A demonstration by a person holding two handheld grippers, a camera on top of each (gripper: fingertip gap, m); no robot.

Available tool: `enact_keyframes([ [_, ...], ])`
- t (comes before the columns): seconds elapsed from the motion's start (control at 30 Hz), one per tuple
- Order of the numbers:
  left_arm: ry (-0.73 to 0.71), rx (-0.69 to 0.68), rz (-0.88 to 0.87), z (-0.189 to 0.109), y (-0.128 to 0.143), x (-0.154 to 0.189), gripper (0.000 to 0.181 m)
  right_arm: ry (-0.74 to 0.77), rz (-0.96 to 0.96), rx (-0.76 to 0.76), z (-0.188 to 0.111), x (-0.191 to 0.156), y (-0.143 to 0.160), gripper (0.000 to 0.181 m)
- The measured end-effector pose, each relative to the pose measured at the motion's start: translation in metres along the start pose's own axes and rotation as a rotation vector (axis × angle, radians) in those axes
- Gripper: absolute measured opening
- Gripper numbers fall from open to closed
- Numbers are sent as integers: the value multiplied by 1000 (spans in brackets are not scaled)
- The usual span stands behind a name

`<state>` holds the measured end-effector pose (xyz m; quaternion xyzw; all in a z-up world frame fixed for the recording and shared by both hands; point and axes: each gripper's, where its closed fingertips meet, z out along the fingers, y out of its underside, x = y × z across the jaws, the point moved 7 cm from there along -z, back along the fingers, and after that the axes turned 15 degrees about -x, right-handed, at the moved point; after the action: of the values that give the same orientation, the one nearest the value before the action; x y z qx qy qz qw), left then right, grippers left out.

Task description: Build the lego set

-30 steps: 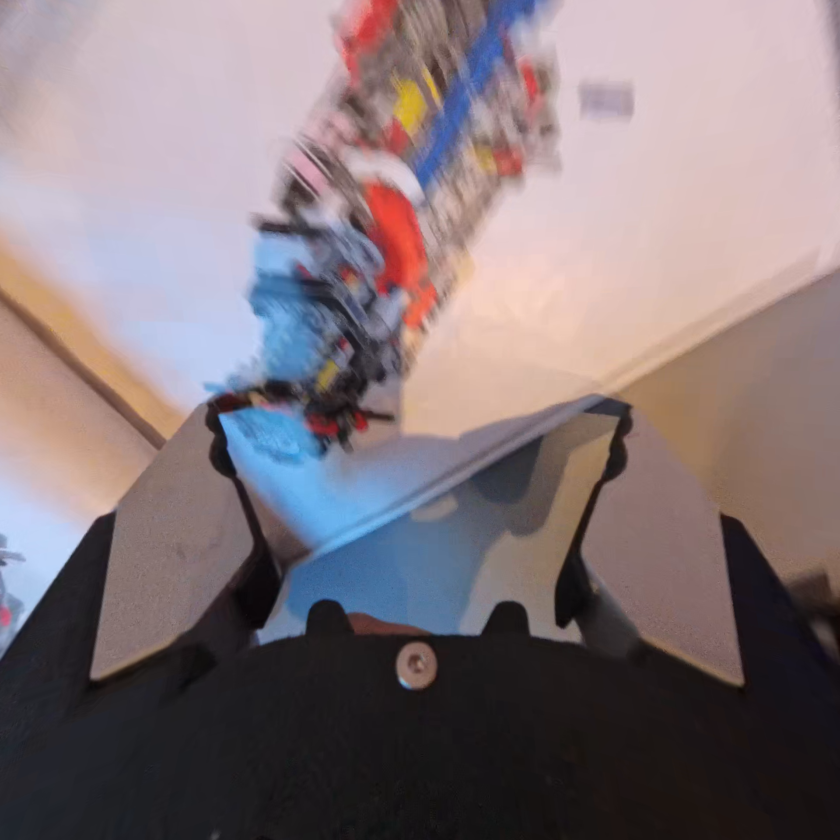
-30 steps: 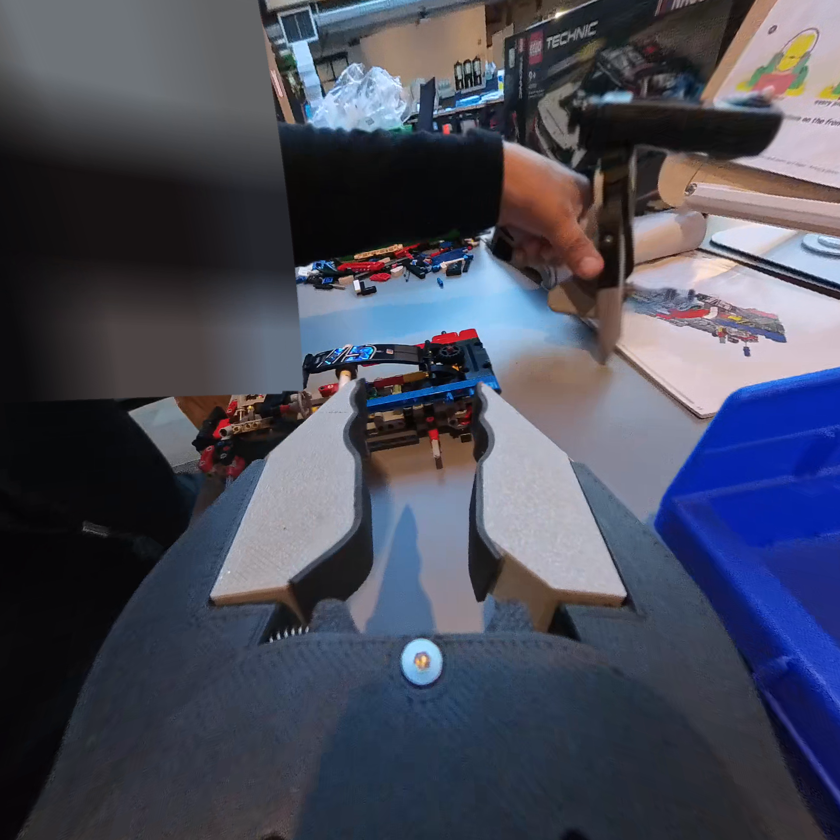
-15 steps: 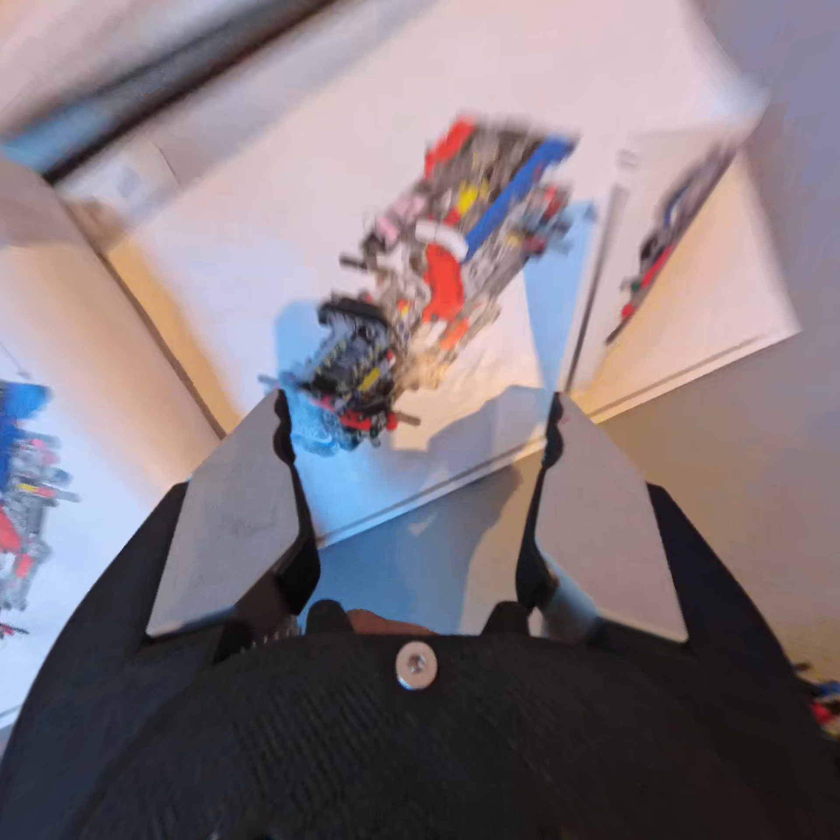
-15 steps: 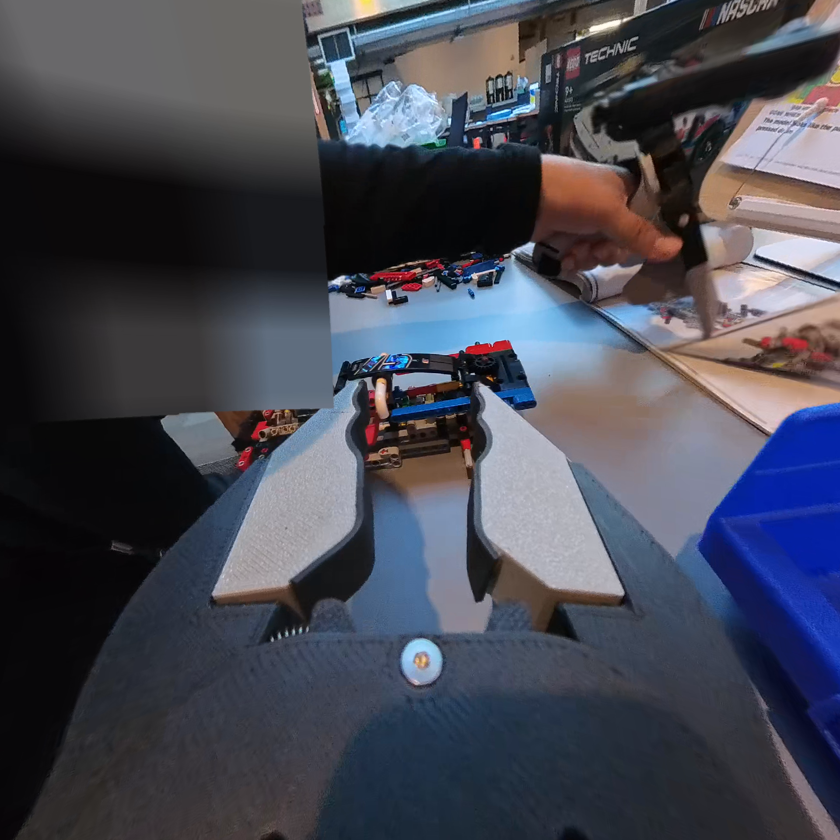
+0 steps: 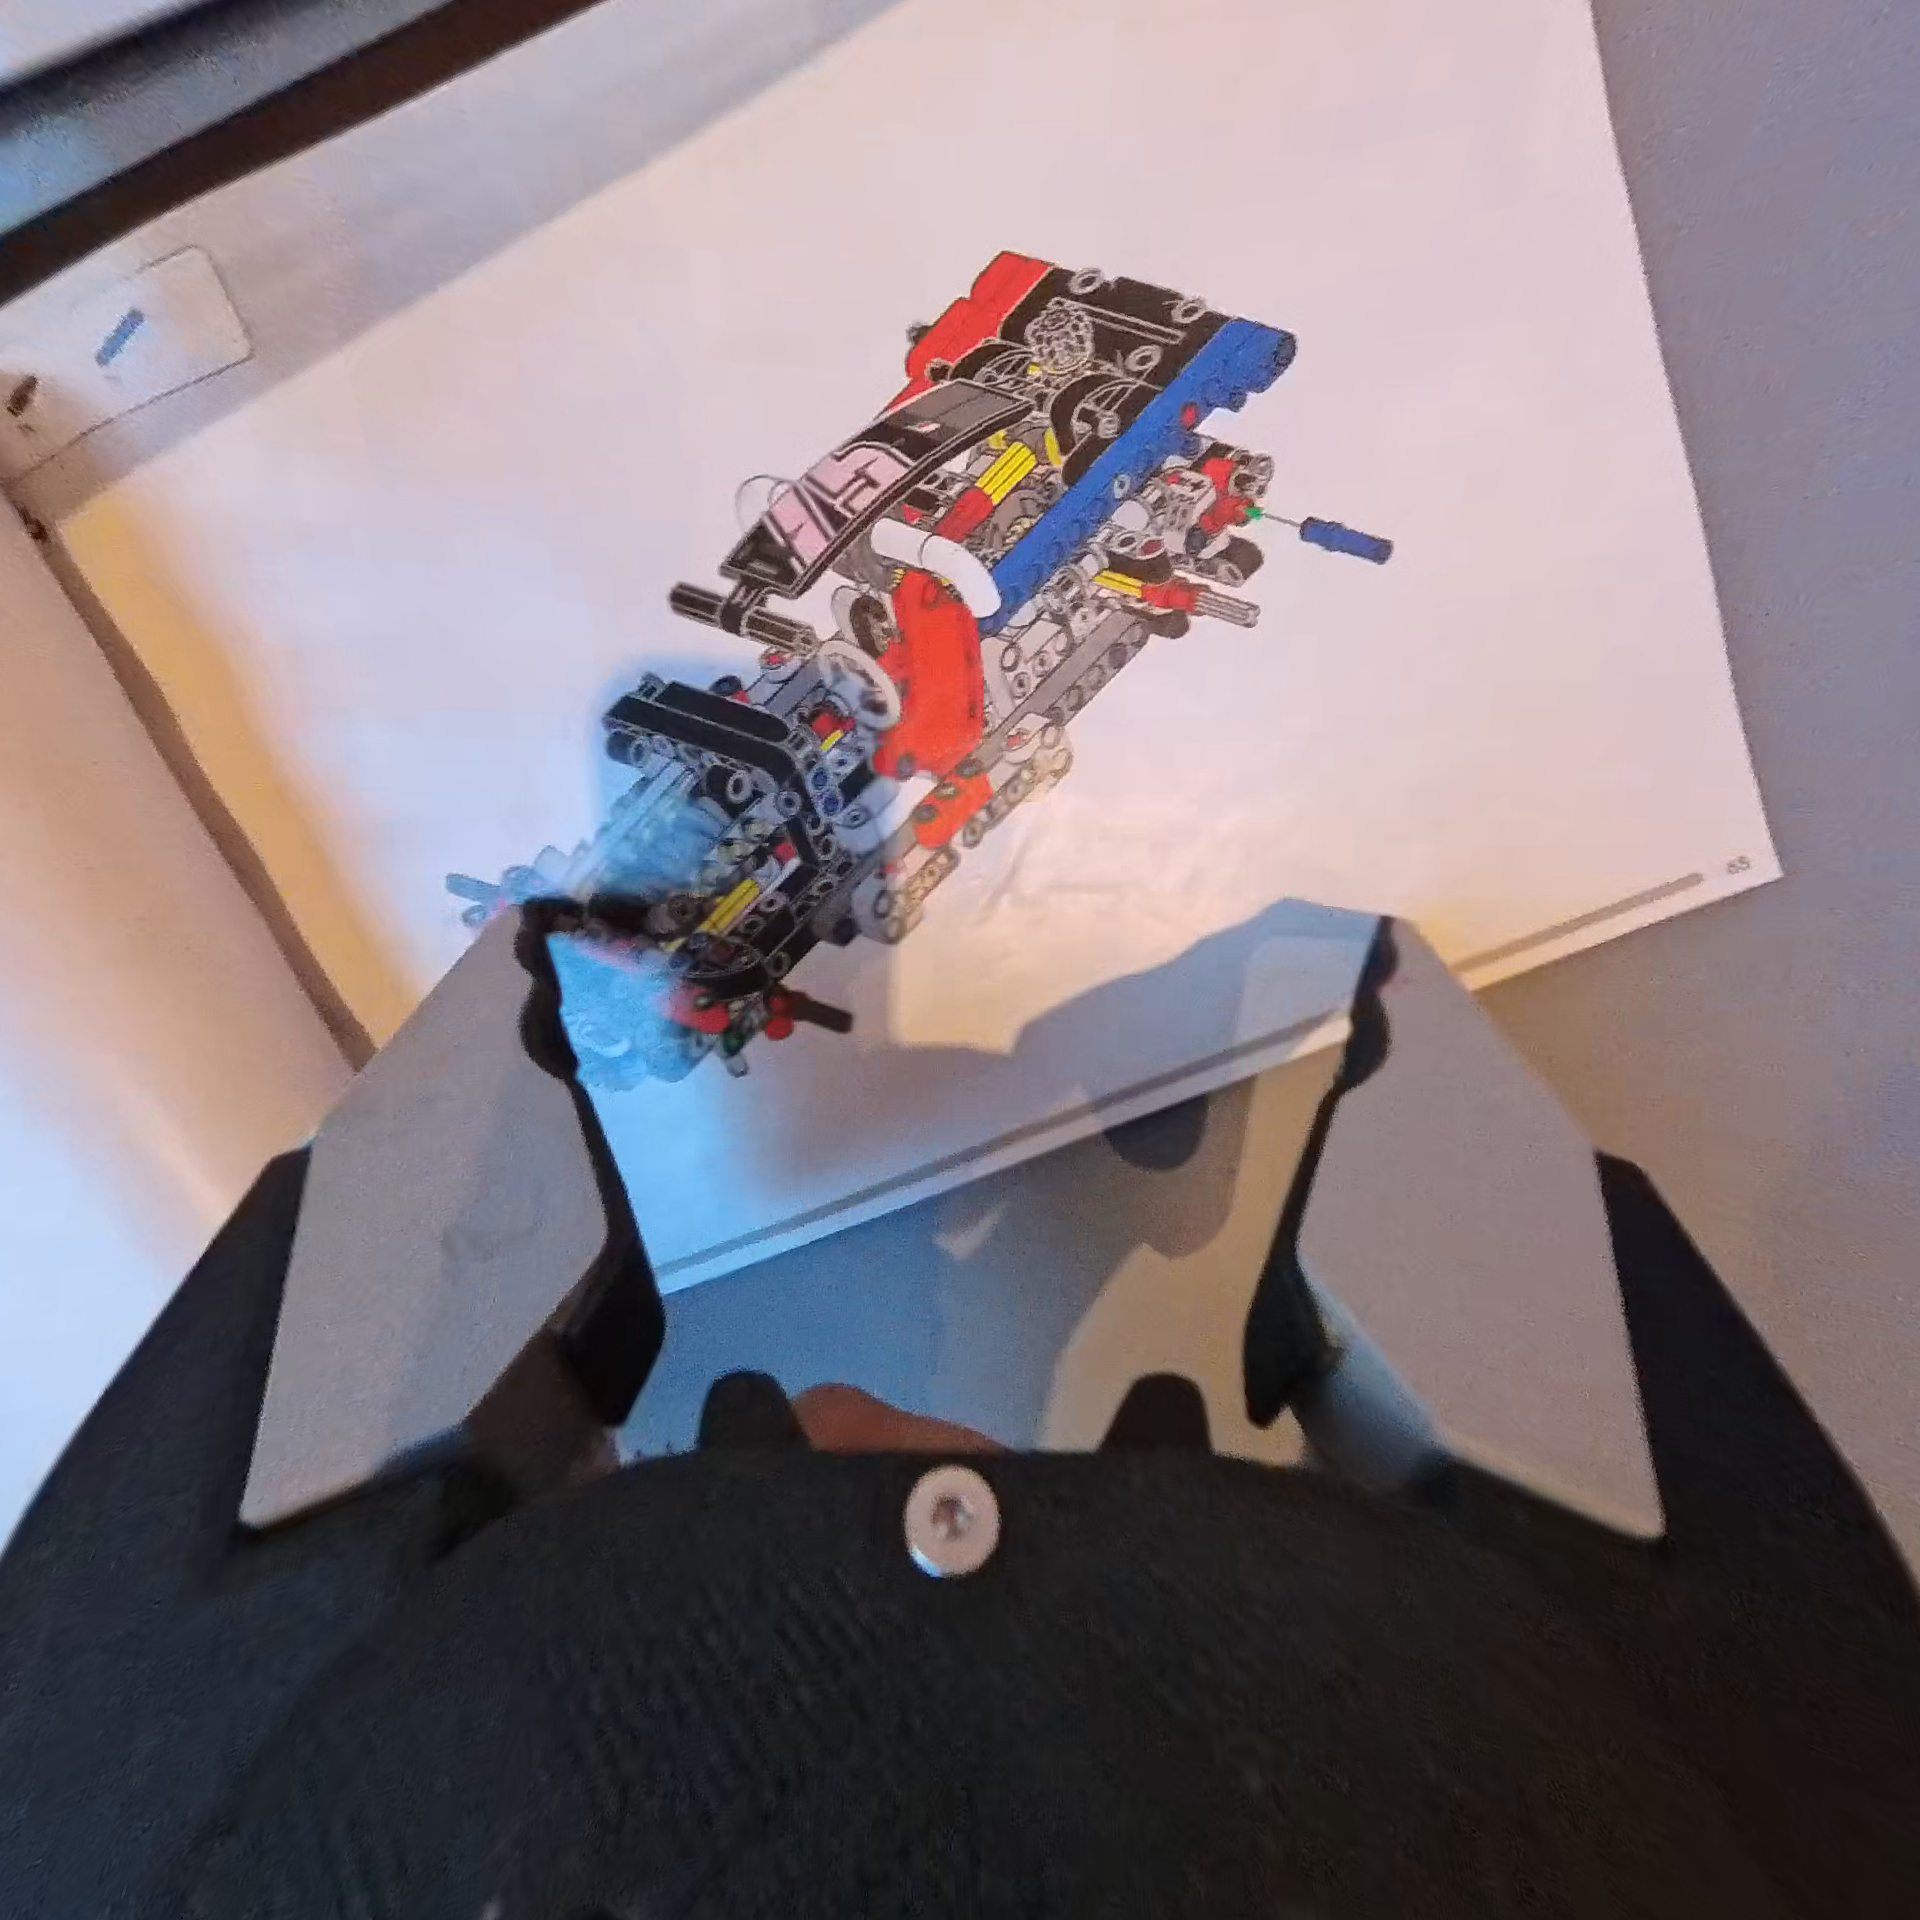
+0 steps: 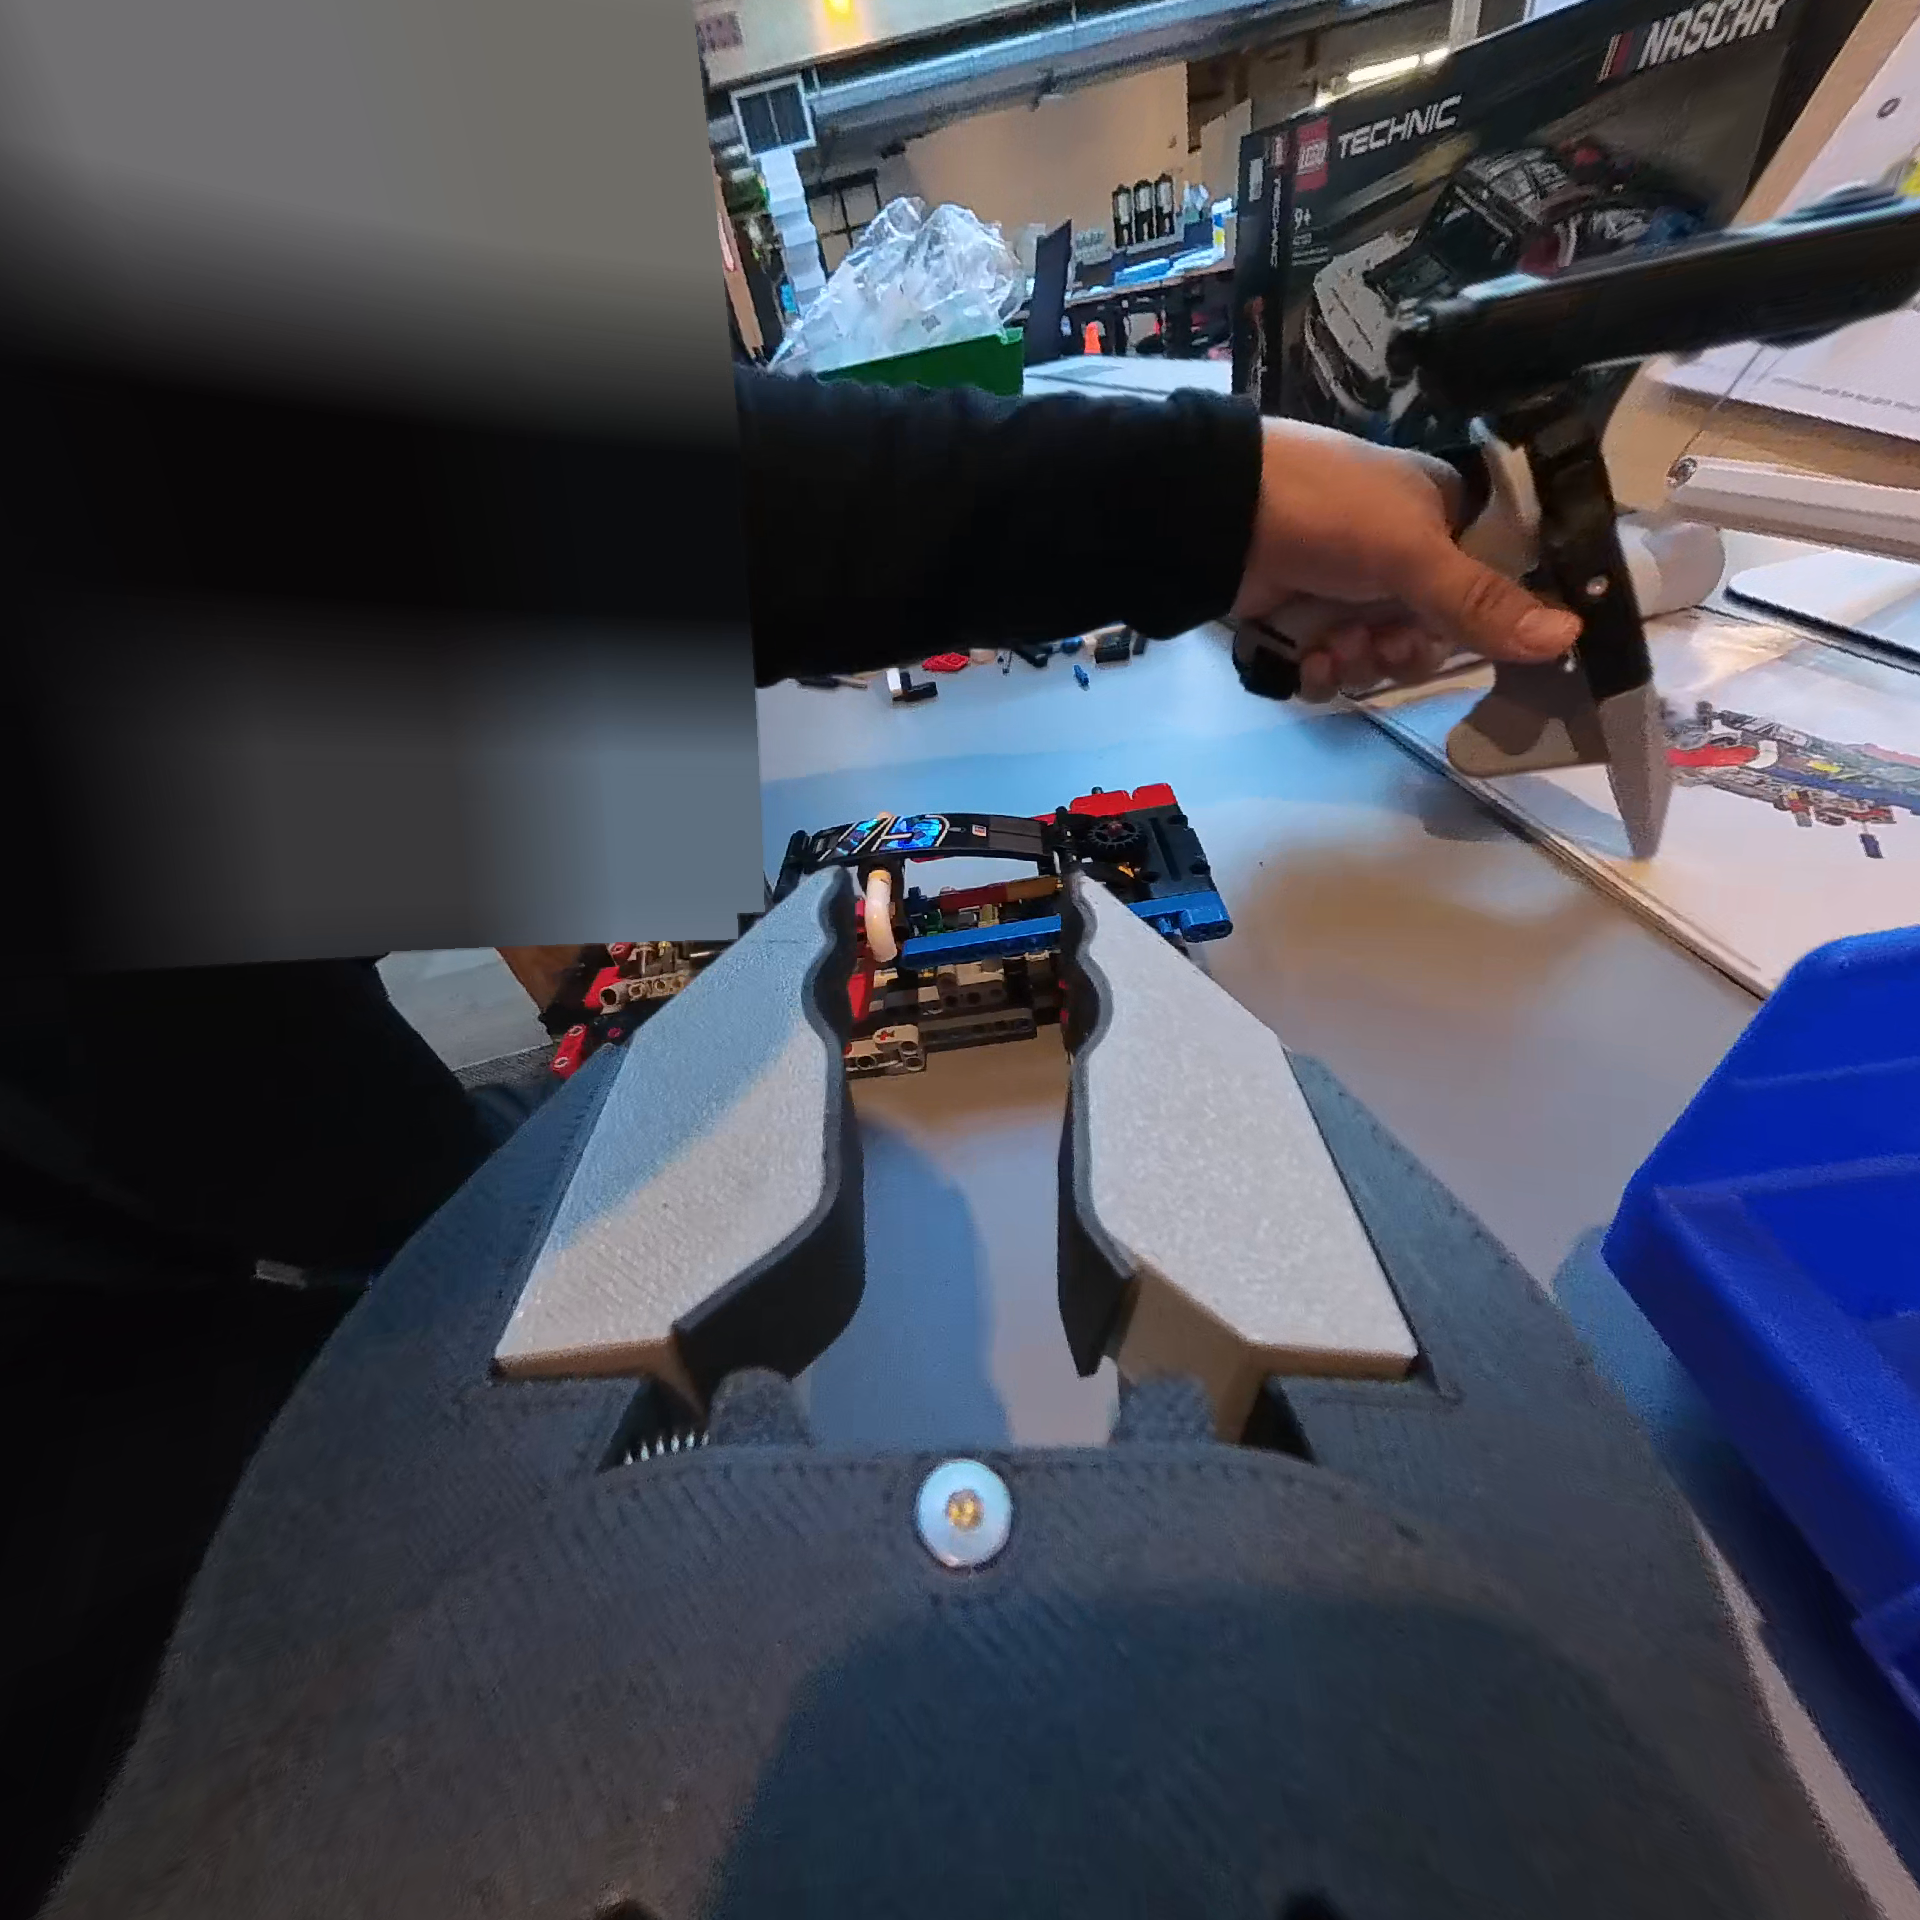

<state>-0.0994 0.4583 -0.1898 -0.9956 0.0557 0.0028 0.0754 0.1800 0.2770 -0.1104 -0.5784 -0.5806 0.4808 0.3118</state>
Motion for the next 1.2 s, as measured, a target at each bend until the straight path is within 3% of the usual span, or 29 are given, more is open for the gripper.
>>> enact_keyframes([
  [0.1, -11, 35, -30, 6, -1, 8, 160, -10, 5, -3, 1, -1, 0, 34],
  [0.2, -6, 51, -28, 6, 1, 7, 155, -22, 9, 0, 2, -2, 0, 32],
  [0.23, -6, 69, -29, 2, 2, 6, 141, -25, 7, 2, 1, -3, -1, 33],
  [0.27, -7, 106, -31, -2, 2, 4, 112, -25, 4, 3, 1, -4, -1, 32],
  [0.3, -8, 152, -33, -6, 4, 0, 71, -23, 2, 4, 1, -4, -1, 32],
  [0.33, -8, 195, -34, -6, 7, -5, 52, -23, 0, 6, 0, -5, -1, 32],
  [0.5, 7, 241, -7, -6, 11, -12, 1, -16, -1, -2, 2, -4, -1, 32],
  [0.57, 31, 220, -7, -7, 9, -14, 0, -1, 10, -25, 5, 1, 3, 32],
  [0.7, 258, 259, -65, -27, 12, -26, 0, 48, 30, -53, 7, 10, 2, 36],
  [0.87, 481, 397, -115, -63, 29, -59, 0, 161, 23, -140, 25, 27, -32, 42],
  [1.0, 624, 457, -127, -74, 48, -83, 0, 265, 45, -277, 66, 55, -75, 47],
  [1.07, 670, 484, -144, -75, 58, -96, 0, 327, 91, -320, 93, 85, -99, 42],
  [1.2, 775, 513, -181, -81, 78, -129, 5, 266, 199, -519, 169, 157, -129, 19],
])
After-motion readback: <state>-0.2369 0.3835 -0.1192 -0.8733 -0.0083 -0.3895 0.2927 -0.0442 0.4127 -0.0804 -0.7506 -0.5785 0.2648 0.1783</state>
